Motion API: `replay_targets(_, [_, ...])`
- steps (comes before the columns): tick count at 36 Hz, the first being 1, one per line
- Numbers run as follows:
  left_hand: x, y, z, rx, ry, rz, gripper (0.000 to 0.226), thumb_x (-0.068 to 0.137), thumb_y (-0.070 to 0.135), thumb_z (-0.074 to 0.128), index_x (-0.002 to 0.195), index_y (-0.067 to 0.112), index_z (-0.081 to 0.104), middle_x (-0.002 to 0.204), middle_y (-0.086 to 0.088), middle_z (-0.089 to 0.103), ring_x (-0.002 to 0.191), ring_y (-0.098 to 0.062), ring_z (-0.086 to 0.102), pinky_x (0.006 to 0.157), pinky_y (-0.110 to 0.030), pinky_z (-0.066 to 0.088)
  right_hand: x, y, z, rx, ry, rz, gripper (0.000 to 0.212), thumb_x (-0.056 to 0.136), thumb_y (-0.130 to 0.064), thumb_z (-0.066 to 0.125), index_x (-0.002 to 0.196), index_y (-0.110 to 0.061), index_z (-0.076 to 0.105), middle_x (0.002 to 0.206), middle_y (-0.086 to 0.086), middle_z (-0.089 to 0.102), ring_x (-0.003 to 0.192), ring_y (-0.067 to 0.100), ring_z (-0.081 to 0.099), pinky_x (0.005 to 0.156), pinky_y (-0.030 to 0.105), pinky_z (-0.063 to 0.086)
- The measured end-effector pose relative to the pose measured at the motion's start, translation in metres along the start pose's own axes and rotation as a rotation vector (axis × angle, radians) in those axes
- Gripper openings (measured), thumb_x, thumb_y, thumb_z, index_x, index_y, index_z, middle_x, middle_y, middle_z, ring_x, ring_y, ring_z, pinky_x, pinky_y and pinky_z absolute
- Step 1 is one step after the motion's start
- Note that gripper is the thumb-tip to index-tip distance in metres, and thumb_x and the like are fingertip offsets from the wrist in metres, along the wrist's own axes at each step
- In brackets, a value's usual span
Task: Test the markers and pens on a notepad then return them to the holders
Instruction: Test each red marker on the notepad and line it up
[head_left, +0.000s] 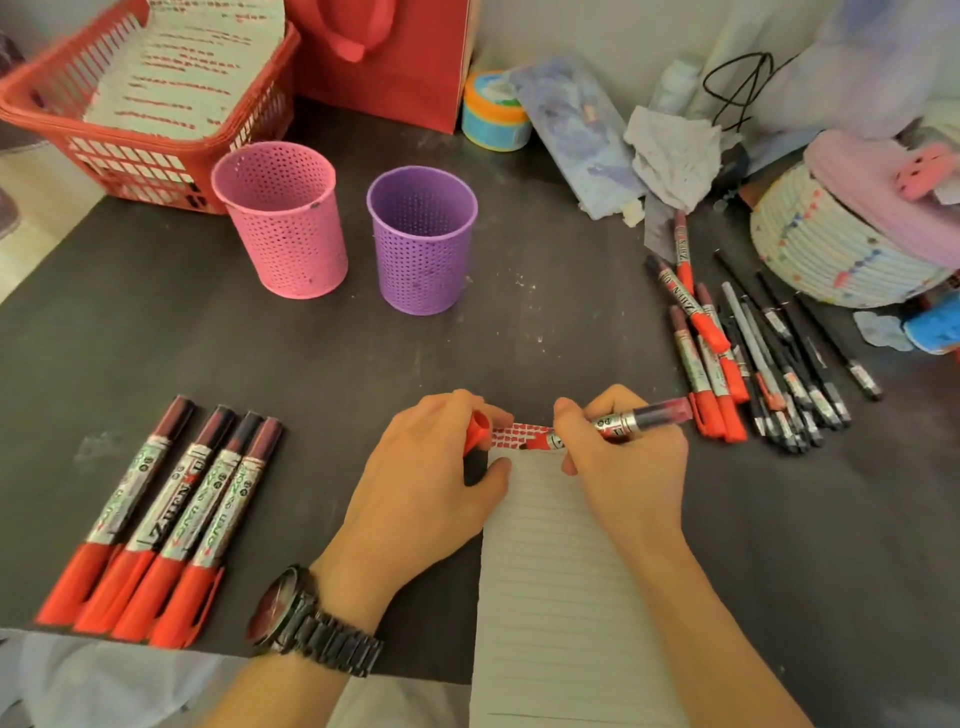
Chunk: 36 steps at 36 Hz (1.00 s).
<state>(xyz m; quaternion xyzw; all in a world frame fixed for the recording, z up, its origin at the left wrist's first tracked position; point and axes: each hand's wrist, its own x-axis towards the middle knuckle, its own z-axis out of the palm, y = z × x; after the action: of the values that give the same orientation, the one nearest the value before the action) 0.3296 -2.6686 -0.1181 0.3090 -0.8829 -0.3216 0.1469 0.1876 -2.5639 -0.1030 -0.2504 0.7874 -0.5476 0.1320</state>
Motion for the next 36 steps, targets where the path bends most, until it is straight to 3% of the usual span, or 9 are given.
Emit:
replay_targets(8, [-0.0002,0.0022,-0.0005,-0.006,-0.008,-0.011,0.033,0.081,0.053,0.061,0.093,0.063,0.032,0.126,0.026,0.054,0.119,0.001,0.046,0.093,-0.019,0.033,0.0000,-0.0008,0.0013,-0.023,0.010,-0.022,0.030,0.085,-0.019,0.074,0.058,-0.020,0.060,0.049,-0.001,0.063,0.043,0.000,0.060,0.049,0.008,0.043])
replay_targets(12, [0.0012,0.0031,-0.0001,-0.003,-0.012,-0.040,0.031,0.082,0.051,0.064,0.103,0.055,0.041,0.126,0.026,0.054,0.115,0.004,0.045,0.091,-0.018,0.032,0.0000,-0.0016,0.0020,-0.030,0.006,-0.029,0.028,0.084,-0.020,0.074,0.059,-0.019,0.061,0.048,-0.001,0.064,0.043,0.001,0.060,0.050,0.010,0.044])
replay_targets(16, [0.0008,0.0039,-0.0003,0.000,-0.015,-0.040,0.031,0.083,0.050,0.067,0.098,0.055,0.040,0.126,0.026,0.055,0.109,0.008,0.038,0.090,-0.016,0.030,-0.0001,-0.0019,0.0016,-0.025,0.000,-0.024,0.026,0.085,-0.019,0.074,0.062,-0.020,0.061,0.048,-0.001,0.063,0.042,0.001,0.059,0.049,0.011,0.044])
replay_targets(22, [0.0011,0.0056,-0.0016,-0.007,-0.024,-0.034,0.039,0.084,0.048,0.068,0.088,0.063,0.033,0.128,0.025,0.055,0.114,0.006,0.043,0.092,-0.016,0.031,-0.0006,-0.0030,0.0017,-0.025,0.006,-0.029,0.023,0.085,-0.019,0.073,0.065,-0.021,0.061,0.047,-0.002,0.063,0.042,0.002,0.057,0.049,0.012,0.044])
replay_targets(36, [0.0003,0.0070,-0.0033,-0.011,-0.022,-0.025,0.033,0.084,0.047,0.069,0.083,0.054,0.037,0.122,0.030,0.054,0.103,0.008,0.041,0.085,-0.010,0.029,-0.0009,-0.0032,0.0007,-0.017,-0.003,-0.024,0.028,0.086,-0.017,0.072,0.060,-0.017,0.060,0.048,0.001,0.062,0.042,0.001,0.056,0.048,0.010,0.043])
